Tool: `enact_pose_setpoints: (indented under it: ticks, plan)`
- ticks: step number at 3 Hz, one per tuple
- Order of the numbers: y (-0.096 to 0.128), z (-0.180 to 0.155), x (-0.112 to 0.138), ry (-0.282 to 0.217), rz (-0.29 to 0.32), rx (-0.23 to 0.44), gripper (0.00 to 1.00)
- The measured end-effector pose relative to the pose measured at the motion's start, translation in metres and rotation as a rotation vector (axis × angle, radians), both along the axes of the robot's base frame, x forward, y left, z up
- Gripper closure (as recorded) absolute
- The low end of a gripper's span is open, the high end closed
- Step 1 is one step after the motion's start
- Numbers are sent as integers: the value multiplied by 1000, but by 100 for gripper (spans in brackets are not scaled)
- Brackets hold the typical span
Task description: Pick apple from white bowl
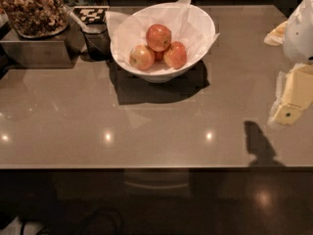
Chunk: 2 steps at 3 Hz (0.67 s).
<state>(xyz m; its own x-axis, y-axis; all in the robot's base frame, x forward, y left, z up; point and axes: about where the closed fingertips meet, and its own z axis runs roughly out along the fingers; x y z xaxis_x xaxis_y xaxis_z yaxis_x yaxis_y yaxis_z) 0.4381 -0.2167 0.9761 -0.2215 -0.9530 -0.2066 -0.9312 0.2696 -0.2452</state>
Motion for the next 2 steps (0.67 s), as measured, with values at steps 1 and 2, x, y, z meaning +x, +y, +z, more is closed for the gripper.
enact_pose_setpoints:
  ticks: [1, 2]
  plan:
    - [0, 0, 0, 0, 0, 0, 0]
    - [5, 9, 10, -25, 18, 46, 0]
